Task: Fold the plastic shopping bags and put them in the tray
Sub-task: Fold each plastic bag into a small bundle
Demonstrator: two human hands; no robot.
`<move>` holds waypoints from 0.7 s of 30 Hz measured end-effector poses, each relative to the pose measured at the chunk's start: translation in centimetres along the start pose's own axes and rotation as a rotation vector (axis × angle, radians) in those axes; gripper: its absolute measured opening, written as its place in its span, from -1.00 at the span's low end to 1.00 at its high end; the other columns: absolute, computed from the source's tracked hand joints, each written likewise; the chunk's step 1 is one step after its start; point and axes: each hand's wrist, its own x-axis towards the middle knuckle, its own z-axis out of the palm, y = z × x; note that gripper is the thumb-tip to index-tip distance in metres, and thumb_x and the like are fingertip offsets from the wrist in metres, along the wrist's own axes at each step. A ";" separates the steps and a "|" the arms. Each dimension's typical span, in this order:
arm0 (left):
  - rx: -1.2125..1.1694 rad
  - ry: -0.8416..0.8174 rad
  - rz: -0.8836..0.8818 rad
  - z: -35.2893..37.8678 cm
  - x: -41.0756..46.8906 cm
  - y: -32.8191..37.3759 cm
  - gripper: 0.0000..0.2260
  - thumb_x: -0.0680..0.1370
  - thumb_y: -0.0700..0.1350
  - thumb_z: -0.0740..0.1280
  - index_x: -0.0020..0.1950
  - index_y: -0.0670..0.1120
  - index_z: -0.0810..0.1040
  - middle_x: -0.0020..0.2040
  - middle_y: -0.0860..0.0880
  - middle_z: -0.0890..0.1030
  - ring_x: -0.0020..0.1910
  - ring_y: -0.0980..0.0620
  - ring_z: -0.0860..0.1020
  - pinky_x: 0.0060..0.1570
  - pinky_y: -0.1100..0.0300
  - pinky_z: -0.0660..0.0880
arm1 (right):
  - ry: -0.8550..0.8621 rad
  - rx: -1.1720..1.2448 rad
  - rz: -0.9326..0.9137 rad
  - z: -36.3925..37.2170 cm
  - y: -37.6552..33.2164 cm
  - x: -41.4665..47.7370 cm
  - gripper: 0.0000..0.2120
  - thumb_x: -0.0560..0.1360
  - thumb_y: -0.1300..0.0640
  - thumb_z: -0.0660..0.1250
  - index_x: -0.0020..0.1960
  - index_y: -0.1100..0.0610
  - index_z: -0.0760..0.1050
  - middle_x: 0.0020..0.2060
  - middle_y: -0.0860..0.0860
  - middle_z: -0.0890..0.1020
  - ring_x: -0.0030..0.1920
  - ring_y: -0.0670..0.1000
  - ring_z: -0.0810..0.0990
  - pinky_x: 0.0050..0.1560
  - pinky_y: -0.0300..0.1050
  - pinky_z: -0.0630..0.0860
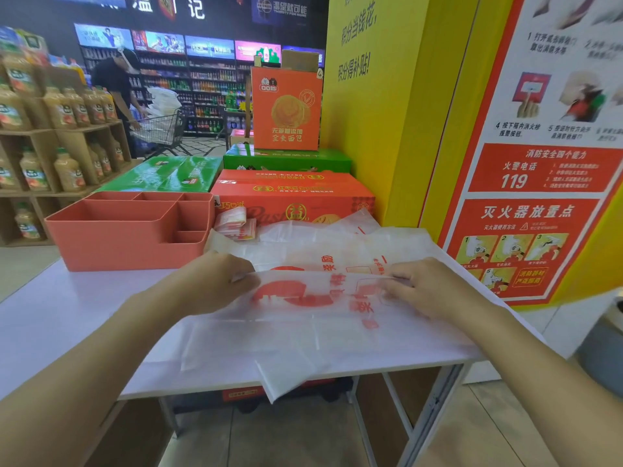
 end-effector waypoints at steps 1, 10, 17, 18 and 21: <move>0.008 -0.003 -0.010 -0.2 0.4 -0.2 -0.71 0.64 0.08 0.25 -0.12 -0.08 0.61 -0.25 0.00 0.61 -0.22 -0.05 0.51 -0.18 0.08 0.46 | 0.009 0.008 0.020 -0.2 0.2 0.4 -0.64 0.59 -0.21 0.31 -0.21 0.04 0.57 -0.38 -0.01 0.61 -0.44 -0.09 0.51 -0.32 -0.10 0.41; 0.033 -0.160 -0.166 -1.8 3.7 -1.3 -0.63 0.57 0.17 0.35 -0.36 0.04 0.43 -0.29 0.00 0.46 -0.33 0.06 0.43 -0.36 0.17 0.28 | -0.086 -0.068 0.104 -1.6 1.0 3.5 -0.43 0.49 -0.31 0.38 -0.32 0.11 0.23 -0.43 0.00 0.22 -0.42 -0.01 0.19 -0.35 -0.09 0.08; 0.129 -0.194 -0.217 -1.5 5.6 -2.3 -0.56 0.53 0.24 0.36 -0.33 -0.07 0.44 -0.32 -0.02 0.44 -0.37 0.05 0.38 -0.39 0.18 0.26 | 0.024 -0.024 0.200 -0.8 2.4 5.6 -0.36 0.30 -0.42 0.48 -0.36 0.12 0.31 -0.45 0.01 0.30 -0.41 0.02 0.27 -0.34 -0.06 0.11; 0.151 -0.193 -0.220 -1.4 5.8 -2.5 -0.56 0.52 0.26 0.36 -0.33 -0.07 0.45 -0.32 -0.02 0.44 -0.37 0.05 0.38 -0.38 0.17 0.27 | 0.035 -0.042 0.212 -0.6 2.6 5.8 -0.35 0.29 -0.44 0.47 -0.36 0.12 0.32 -0.44 0.01 0.33 -0.40 0.02 0.29 -0.34 -0.06 0.12; 0.201 -0.182 -0.228 -0.9 6.4 -3.3 -0.53 0.48 0.34 0.36 -0.30 -0.06 0.49 -0.30 0.00 0.48 -0.33 0.04 0.43 -0.34 0.15 0.31 | 0.045 -0.082 0.249 -0.3 2.9 6.3 -0.34 0.26 -0.49 0.43 -0.32 0.11 0.35 -0.40 0.03 0.41 -0.38 0.03 0.35 -0.34 -0.07 0.15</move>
